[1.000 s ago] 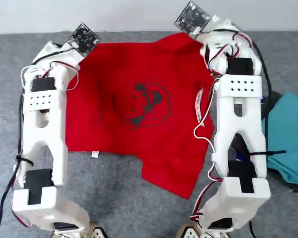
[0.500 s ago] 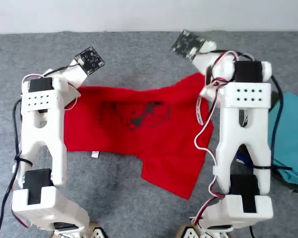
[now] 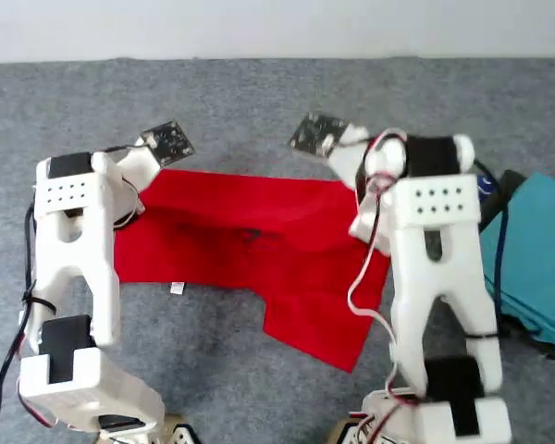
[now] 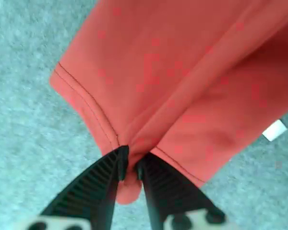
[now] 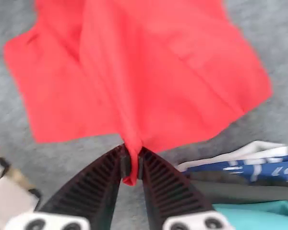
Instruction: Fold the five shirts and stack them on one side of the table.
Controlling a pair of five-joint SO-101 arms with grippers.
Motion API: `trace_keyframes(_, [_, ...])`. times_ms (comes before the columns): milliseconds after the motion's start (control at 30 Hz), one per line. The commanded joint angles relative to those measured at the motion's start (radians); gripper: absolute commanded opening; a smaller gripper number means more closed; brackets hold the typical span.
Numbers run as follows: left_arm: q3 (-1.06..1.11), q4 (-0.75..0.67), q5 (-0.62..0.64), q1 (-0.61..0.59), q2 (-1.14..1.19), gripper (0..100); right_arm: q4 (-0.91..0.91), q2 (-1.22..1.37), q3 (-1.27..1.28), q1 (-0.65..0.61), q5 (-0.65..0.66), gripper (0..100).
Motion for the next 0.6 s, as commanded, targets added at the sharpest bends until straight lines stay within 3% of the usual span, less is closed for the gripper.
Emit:
trace_keyframes(0, [0.048,-0.075,-0.012,-0.012,-0.023,2,0.041,-0.143,0.135,-0.036,-0.025,1.1])
trace_keyframes(267, [0.13,-0.132,-0.012,-0.015,-0.023,2,0.038,-0.278,0.413,-0.177,-0.141,1.1])
trace_keyframes(567, [0.134,-0.161,-0.012,-0.017,-0.023,2,0.033,-0.349,0.56,-0.278,-0.213,1.0])
